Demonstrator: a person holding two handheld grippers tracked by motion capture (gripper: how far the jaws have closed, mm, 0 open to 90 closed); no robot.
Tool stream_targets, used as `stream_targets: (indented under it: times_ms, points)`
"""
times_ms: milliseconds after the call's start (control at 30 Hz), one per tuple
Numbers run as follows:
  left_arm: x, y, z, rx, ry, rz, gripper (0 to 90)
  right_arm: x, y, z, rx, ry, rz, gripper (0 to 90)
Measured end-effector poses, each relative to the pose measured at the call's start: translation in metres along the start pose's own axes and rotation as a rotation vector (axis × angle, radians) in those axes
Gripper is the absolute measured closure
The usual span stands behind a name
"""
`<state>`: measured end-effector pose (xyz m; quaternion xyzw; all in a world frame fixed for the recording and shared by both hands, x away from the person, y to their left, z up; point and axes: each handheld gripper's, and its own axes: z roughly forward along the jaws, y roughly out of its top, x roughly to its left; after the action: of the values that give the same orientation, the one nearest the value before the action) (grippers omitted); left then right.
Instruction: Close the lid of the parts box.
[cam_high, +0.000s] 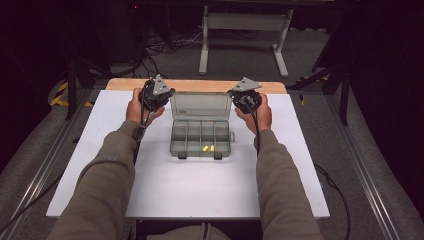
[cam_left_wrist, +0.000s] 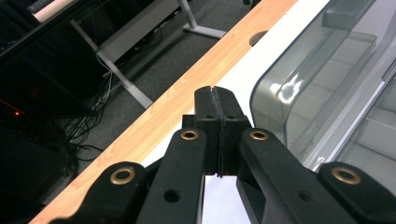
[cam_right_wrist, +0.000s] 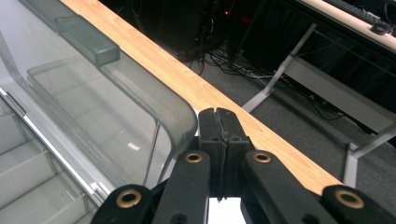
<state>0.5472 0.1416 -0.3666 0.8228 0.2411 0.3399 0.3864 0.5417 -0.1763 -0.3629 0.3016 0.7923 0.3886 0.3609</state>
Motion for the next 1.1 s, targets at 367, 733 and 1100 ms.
stream_targets:
  times_ms: [367, 733, 1100]
  points:
    - [-0.001, 0.005, -0.008, 0.003, -0.010, 0.026, 90.0, 0.003, 0.001, -0.006, 0.003, -0.001, -0.014, 90.0]
    - [-0.006, 0.010, -0.016, -0.003, -0.024, 0.052, 90.0, 0.006, 0.003, -0.015, -0.002, 0.005, -0.024, 90.0]
    - [-0.012, 0.011, -0.023, 0.006, -0.036, 0.082, 90.0, 0.011, -0.002, -0.024, 0.015, 0.025, -0.018, 90.0]
